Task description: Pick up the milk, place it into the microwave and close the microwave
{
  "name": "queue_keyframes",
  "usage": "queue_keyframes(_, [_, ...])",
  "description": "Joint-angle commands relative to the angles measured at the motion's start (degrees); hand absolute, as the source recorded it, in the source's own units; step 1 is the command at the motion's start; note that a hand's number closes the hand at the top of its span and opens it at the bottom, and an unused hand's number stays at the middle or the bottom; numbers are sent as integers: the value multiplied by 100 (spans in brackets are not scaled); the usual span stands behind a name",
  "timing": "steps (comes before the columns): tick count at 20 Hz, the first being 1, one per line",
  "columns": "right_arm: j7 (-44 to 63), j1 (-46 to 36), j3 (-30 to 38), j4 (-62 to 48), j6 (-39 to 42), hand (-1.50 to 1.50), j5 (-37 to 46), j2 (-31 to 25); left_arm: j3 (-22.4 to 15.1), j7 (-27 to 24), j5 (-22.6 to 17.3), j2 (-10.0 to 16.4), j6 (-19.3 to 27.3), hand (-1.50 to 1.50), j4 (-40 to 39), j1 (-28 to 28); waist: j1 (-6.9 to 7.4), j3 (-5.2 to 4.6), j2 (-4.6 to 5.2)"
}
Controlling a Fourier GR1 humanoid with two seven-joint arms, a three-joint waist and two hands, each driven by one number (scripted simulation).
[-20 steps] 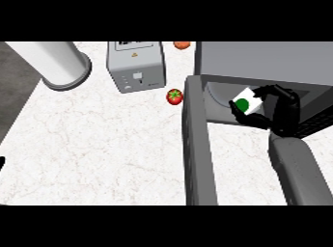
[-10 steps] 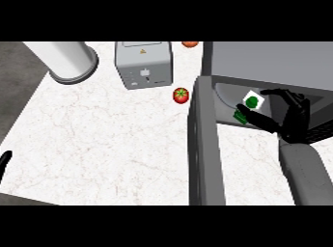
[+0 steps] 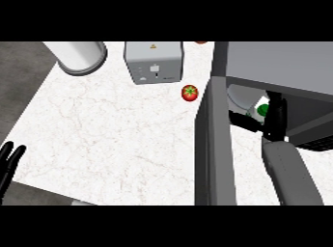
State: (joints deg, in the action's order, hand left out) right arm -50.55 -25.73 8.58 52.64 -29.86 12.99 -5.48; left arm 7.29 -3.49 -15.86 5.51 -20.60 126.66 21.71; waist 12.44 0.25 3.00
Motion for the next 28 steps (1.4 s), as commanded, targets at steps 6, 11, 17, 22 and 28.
queue_keyframes(6, [2115,-2008,229,-1808,410,-150,7,-229,-270,35,343,-121,126,-150,-143,-248,-55,-8,96])
queue_keyframes(11, [2369,-2666,410,-2527,659,-150,18,-561,-344,61,542,-213,267,-150,-104,-295,-254,6,56])
queue_keyframes(17, [2200,-2996,478,-3262,717,-150,95,-604,-659,138,752,-397,367,-150,-56,-262,-344,9,54])
queue_keyframes(22, [1876,-3187,668,-3604,1193,-150,-97,-627,-765,113,921,-507,487,-150,-161,-435,-506,7,23])
queue_keyframes(28, [1511,-3232,898,-3953,1198,-150,-236,-570,-907,-61,1107,-549,553,-150,-281,-298,-576,-1,-17])
